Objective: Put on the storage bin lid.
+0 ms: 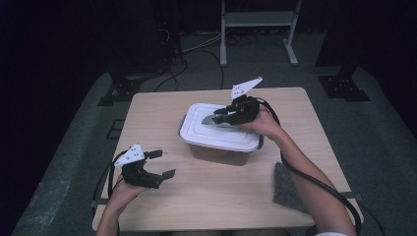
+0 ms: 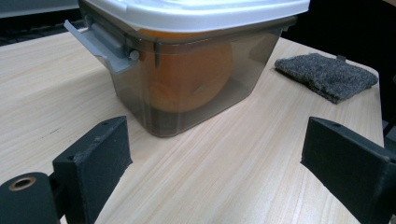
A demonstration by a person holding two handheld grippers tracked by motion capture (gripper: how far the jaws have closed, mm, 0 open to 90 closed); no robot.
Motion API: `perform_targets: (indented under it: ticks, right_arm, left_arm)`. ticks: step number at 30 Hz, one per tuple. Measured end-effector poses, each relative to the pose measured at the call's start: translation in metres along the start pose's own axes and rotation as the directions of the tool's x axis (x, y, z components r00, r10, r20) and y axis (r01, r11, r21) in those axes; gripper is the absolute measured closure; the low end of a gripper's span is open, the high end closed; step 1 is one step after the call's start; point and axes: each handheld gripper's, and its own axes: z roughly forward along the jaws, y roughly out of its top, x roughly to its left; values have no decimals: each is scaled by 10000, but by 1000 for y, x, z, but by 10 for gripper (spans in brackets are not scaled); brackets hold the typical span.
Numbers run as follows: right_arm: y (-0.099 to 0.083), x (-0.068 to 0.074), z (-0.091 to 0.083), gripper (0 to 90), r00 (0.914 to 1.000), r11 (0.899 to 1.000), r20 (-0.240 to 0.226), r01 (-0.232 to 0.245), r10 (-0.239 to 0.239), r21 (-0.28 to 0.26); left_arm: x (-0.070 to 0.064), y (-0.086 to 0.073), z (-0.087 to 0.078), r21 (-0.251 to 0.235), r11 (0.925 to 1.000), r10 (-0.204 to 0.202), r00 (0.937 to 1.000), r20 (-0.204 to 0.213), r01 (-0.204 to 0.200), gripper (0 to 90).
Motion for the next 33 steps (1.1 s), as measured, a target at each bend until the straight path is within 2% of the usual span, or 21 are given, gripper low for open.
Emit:
perform_targets:
  ticks: [8, 20, 25, 33]
  right_arm:
    - [-8, -6, 2, 655, 9999, 9999, 10, -129, 129, 41]
    - [-9, -4, 8, 642, 9997, 9996, -78, -209, 210, 202]
    - [-8, -5, 1, 587, 9989, 9989, -123, -448, 447, -127]
    - [-14, 1, -16, 531, 9983, 9981, 31, -577, 578, -234]
  left_arm:
    - [0, 1, 0, -17, 10000, -1, 10000, 8, 1, 74]
    - [-1, 2, 1, -57, 10000, -4, 10000, 19, 4, 74]
    - [-1, 1, 2, -14, 10000, 19, 10000, 22, -19, 74]
    - [-2, 1, 1, 27, 10000, 52, 10000, -18, -52, 74]
